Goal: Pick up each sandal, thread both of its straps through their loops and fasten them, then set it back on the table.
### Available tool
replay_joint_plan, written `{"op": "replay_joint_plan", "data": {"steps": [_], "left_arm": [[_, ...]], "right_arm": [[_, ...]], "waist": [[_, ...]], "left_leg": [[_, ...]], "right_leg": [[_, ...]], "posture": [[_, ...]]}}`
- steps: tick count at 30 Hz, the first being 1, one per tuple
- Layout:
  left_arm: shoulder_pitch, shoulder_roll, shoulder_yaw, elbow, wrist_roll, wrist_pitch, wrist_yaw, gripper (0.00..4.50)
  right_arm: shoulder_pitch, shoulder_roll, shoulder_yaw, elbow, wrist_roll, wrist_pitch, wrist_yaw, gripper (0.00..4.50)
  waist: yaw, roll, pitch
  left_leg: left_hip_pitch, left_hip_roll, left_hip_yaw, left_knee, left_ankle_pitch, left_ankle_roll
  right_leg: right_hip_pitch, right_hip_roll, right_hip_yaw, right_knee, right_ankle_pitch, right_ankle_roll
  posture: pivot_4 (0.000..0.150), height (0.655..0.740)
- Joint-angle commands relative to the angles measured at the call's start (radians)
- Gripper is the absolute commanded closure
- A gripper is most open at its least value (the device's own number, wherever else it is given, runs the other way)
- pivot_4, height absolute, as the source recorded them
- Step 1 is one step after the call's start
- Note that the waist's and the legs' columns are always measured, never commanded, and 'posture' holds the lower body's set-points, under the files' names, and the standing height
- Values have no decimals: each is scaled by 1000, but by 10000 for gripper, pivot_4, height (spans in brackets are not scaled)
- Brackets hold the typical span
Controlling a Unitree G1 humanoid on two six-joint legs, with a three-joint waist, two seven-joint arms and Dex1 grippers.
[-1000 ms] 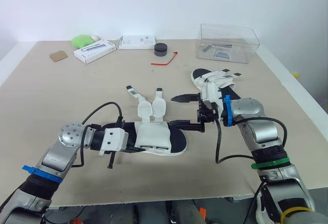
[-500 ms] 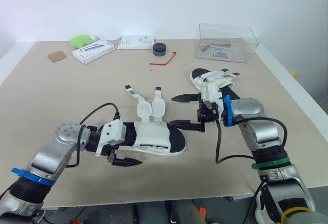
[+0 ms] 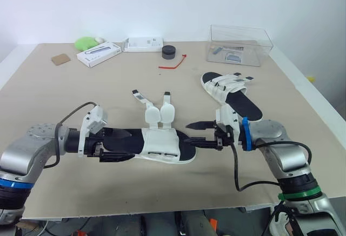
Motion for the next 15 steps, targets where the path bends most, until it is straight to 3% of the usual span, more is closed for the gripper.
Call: {"op": "replay_joint_plan", "data": {"steps": [1,8,15], "left_arm": [[-19,-19,39,-21,-42,33,36,0],[-60,-90,64,6,-71,62,114,0],[-101,-84,67,73,-51,39,113,0]], "right_arm": [[4,6,23,-60,-17,9,-32,44254],[-9,32,75,-42,-69,12,-81,44833],[-7,26,114,-34,-113,22,-96,44833]], "waist": [[0,0,0],[1,0,0],[0,-1,0]], "left_leg": [[0,0,0,0,0,0],[0,0,0,0,0,0],[0,0,-1,0,0,-1]], "right_leg": [[0,0,0,0,0,0],[0,0,0,0,0,-1],[0,1,0,0,2,-4]], "posture": [[1500,7400],[1500,7400],[1500,7400]]}}
